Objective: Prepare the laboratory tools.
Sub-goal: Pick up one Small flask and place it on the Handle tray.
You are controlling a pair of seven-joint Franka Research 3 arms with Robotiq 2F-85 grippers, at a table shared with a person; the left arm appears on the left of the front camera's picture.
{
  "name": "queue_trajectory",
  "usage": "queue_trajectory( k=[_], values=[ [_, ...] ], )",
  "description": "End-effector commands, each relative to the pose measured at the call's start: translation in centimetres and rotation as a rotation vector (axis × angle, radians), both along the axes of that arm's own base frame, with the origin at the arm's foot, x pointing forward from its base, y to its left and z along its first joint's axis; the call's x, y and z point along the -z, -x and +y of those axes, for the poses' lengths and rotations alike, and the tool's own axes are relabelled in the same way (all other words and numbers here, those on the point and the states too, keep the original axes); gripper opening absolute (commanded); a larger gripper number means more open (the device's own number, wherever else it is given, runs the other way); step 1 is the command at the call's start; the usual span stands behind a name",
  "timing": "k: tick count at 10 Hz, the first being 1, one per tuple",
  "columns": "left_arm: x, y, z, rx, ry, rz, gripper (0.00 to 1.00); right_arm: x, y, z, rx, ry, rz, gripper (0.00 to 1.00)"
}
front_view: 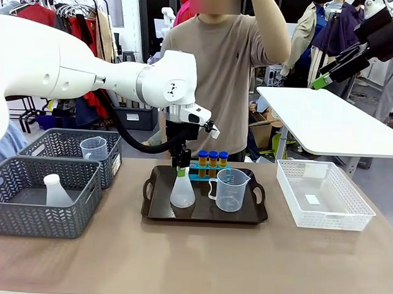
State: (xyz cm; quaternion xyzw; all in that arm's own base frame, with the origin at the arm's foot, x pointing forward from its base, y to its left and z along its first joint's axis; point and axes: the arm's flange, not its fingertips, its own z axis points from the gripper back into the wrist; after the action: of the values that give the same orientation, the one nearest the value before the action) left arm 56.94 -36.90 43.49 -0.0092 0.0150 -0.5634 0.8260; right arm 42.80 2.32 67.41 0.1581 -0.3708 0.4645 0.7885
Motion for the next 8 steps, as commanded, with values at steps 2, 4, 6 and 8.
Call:
queue_trajectory(
  k=[2,4,6,8],
  values=[
    [-1.7,1.0,0.9,-0.033,0.019,-0.007,1.0,-0.1,0.0,0.0,-0.013,-0.005,-0.01,1.0],
    [-3.4,1.1,1.4,-0.045,0.04,-0.003,1.0,-0.1,0.0,0.0,-0.013,-0.005,-0.01,1.0],
    [-5.1,1.4,2.1,-0.061,0.068,-0.007,1.0,-0.1,0.0,0.0,-0.013,-0.005,-0.01,1.0],
    [-5.5,1.6,2.2,-0.065,0.079,-0.01,1.0,-0.1,0.0,0.0,-0.013,-0.005,-0.01,1.0]
  ],
)
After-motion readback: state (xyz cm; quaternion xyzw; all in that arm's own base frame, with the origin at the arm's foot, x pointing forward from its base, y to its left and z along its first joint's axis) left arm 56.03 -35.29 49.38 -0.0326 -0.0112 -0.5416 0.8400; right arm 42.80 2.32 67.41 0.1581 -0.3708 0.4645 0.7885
